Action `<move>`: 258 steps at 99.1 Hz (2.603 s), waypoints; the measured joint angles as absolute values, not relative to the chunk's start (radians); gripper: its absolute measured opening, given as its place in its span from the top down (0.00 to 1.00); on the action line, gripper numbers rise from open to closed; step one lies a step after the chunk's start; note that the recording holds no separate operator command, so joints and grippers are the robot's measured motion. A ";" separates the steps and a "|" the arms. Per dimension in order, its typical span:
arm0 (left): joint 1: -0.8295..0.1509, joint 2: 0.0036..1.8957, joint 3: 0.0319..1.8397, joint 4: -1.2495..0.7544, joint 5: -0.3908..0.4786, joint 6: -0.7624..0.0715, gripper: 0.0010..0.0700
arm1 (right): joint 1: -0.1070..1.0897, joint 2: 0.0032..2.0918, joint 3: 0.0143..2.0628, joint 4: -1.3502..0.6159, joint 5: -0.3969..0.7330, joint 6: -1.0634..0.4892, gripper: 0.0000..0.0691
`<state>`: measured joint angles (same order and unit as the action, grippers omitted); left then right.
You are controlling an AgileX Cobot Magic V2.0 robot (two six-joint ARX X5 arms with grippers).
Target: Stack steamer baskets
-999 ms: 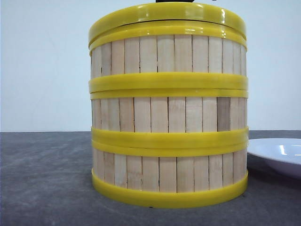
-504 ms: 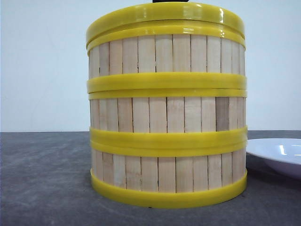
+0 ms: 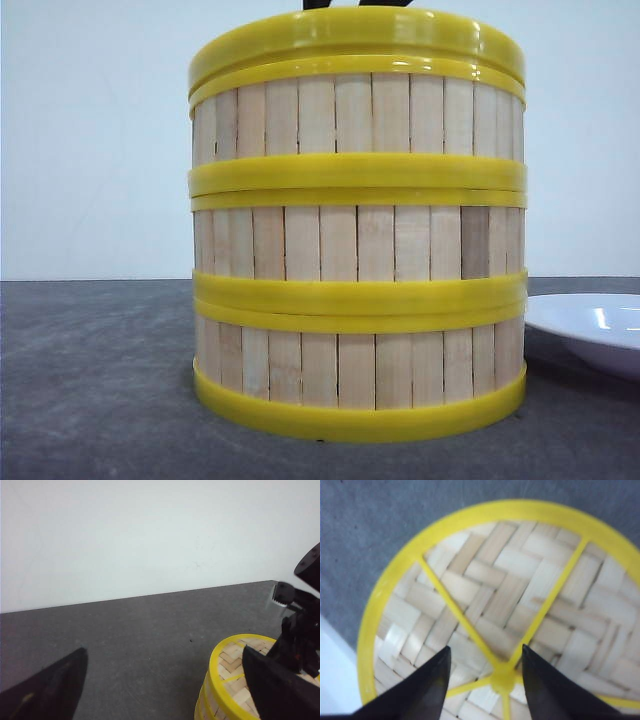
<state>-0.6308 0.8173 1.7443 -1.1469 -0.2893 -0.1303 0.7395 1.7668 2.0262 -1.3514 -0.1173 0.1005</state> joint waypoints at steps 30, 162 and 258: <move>-0.631 0.817 1.743 -1.136 -0.327 -0.127 0.27 | 0.740 1.749 2.299 -1.339 -0.023 0.056 0.60; -0.631 0.144 1.012 -0.422 -0.612 -0.633 0.98 | 0.699 0.171 0.560 0.070 0.530 -0.247 0.98; -0.631 0.144 1.014 -0.383 -0.622 -0.569 0.98 | 0.425 0.039 0.517 -0.210 0.465 -0.246 0.98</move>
